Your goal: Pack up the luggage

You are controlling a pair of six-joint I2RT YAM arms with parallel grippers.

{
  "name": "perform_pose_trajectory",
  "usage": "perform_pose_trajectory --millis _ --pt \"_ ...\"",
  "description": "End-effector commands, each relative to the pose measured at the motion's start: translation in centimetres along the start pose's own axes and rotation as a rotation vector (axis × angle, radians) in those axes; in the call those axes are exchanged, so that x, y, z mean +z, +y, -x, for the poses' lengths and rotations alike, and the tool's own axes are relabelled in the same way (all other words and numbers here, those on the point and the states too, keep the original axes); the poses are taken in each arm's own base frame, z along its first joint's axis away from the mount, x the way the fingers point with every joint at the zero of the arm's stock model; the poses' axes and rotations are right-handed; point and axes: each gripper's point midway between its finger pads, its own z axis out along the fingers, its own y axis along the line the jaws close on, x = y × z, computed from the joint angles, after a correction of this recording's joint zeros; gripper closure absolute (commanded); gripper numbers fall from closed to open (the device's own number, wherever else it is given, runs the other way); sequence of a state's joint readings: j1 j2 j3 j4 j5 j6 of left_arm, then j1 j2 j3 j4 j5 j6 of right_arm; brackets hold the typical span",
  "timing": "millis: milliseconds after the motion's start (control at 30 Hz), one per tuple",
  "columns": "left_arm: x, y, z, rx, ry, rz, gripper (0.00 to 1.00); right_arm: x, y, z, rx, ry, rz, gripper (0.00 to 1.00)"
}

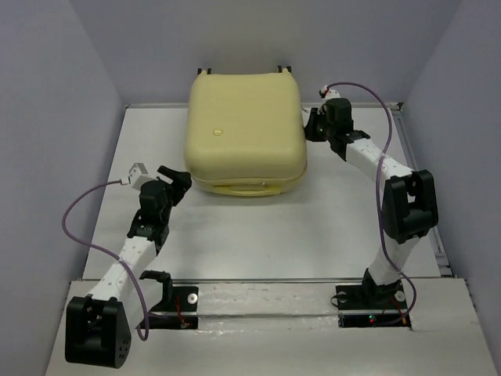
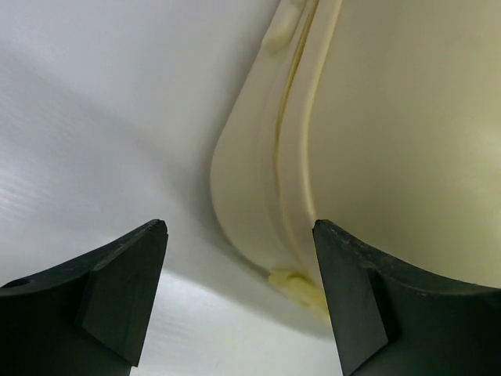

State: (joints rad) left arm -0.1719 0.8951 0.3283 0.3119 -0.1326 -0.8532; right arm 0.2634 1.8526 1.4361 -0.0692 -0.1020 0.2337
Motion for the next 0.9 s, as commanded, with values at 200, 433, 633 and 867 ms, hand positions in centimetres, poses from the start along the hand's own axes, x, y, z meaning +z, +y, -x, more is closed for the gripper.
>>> perform_pose_trajectory --millis 200,433,633,867 --pt "3.9 -8.2 13.2 -0.128 -0.135 -0.155 0.19 -3.5 0.7 2.8 0.009 -0.094 0.053 0.77" --pt "13.5 -9.7 12.6 -0.093 0.082 -0.152 0.21 -1.4 -2.2 1.6 0.072 -0.065 -0.051 0.8" --pt "18.3 -9.2 11.3 -0.11 0.182 -0.144 0.23 1.8 -2.4 0.8 0.105 -0.016 -0.041 0.8" --pt "20.1 -10.1 5.8 -0.14 0.278 -0.194 0.25 6.2 0.3 -0.3 0.14 0.04 0.146 0.8"
